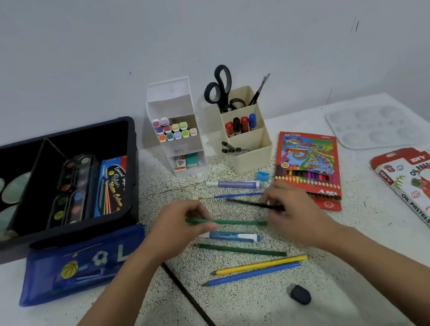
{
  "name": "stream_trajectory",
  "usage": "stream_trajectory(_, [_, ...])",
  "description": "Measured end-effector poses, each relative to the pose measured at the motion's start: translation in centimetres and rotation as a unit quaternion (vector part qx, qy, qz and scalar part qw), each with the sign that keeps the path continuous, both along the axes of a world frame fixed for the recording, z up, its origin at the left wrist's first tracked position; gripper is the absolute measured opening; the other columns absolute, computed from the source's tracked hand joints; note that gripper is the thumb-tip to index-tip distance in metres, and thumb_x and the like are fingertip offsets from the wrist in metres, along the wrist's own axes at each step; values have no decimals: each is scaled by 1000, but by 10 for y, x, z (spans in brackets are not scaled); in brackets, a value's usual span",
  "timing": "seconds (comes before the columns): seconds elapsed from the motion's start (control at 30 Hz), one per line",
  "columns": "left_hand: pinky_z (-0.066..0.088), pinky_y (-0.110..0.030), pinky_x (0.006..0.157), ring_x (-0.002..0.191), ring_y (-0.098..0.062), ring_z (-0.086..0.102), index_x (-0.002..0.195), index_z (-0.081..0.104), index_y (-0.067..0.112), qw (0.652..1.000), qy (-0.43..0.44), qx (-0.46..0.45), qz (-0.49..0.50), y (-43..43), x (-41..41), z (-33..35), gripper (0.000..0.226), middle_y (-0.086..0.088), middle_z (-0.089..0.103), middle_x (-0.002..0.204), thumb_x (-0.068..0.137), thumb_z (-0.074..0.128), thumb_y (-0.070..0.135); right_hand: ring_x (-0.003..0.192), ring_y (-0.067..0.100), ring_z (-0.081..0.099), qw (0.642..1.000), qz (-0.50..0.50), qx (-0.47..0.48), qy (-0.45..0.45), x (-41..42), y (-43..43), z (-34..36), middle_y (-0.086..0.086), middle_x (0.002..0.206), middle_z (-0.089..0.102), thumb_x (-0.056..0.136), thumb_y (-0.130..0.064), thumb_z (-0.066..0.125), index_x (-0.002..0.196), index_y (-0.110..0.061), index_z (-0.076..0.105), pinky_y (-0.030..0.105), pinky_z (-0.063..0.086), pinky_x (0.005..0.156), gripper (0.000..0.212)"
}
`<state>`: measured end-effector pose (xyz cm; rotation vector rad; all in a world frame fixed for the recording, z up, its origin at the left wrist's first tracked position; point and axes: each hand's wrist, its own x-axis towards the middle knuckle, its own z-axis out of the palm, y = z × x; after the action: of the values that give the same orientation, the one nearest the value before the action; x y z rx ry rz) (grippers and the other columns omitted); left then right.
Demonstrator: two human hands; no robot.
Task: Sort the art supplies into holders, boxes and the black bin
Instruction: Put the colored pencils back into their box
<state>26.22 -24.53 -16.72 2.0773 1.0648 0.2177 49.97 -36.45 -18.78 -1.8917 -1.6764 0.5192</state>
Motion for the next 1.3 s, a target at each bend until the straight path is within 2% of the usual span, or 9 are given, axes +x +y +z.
stream_trajectory(0.1, [52, -20, 76, 82, -4, 65, 84, 68, 24, 998, -65, 17, 19, -3, 3, 10, 12, 9, 70, 85, 85, 76, 33, 75, 14, 60, 979, -93, 37, 177, 11, -5, 10, -2, 84, 62, 92, 0, 62, 86, -25, 60, 28, 48, 69, 26])
stream_trajectory(0.17, [52, -17, 72, 78, -2, 66, 85, 69, 24, 991, -124, 28, 53, -8, 7, 19, 11, 10, 71, 82, 85, 76, 31, 65, 5, 56, 943, -122, 53, 305, 17, -8, 18, -14, 70, 61, 96, 2, 54, 86, -17, 59, 24, 44, 65, 22])
stream_trajectory(0.33, [57, -25, 66, 70, -7, 65, 83, 71, 25, 970, -221, 19, 96, -22, 28, 34, 10, 6, 72, 80, 81, 78, 32, 62, 13, 47, 879, -144, 91, 446, 32, -16, 33, 3, 71, 50, 102, -32, 51, 87, -15, 60, 27, 39, 63, 24])
stream_trajectory(0.43, [58, -26, 64, 70, -16, 67, 84, 73, 25, 961, -259, 16, 101, -34, 44, 32, 9, 3, 73, 79, 80, 79, 31, 74, -3, 60, 924, -151, 103, 337, 41, -29, 36, -18, 79, 66, 104, -35, 44, 89, -20, 63, 9, 43, 66, 29])
stream_trajectory(0.5, [59, -28, 67, 71, -18, 69, 87, 74, 23, 956, -276, 3, 102, -45, 54, 30, 9, 0, 74, 80, 81, 78, 28, 89, 1, 60, 951, -138, 103, 256, 52, -41, 31, -16, 94, 67, 101, -44, 44, 94, -26, 67, 13, 43, 75, 30])
stream_trajectory(0.6, [61, -30, 75, 74, -16, 72, 90, 74, 22, 955, -283, 22, 89, -59, 67, 27, 6, 0, 75, 79, 84, 76, 24, 79, 7, 60, 951, -122, 117, 257, 66, -58, 23, -15, 91, 69, 97, -41, 50, 96, -31, 68, 18, 44, 70, 21])
stream_trajectory(0.73, [60, -32, 80, 82, -16, 74, 99, 72, 21, 946, -309, 61, 82, -77, 80, 27, 10, 5, 76, 84, 88, 70, 21, 82, 5, 63, 975, -65, 188, 95, 86, -74, 12, -16, 90, 67, 100, -28, 57, 99, -24, 67, 14, 46, 72, 11])
stream_trajectory(1.03, [54, -18, 81, 92, -2, 70, 106, 72, 19, 954, -227, 198, 3, -89, 97, 1, 17, 16, 73, 97, 92, 66, 25, 97, 13, 61, 977, 66, 190, -76, 110, -81, -18, -6, 111, 63, 102, -26, 57, 117, -16, 67, 33, 51, 79, 21])
stream_trajectory(1.3, [57, -30, 85, 102, -9, 68, 118, 69, 13, 935, -184, 295, -72, -85, 94, -28, 25, 3, 71, 112, 100, 57, 24, 85, 20, 56, 935, 119, 227, -246, 105, -84, -33, 1, 97, 60, 96, -24, 56, 118, -17, 68, 34, 37, 76, 26])
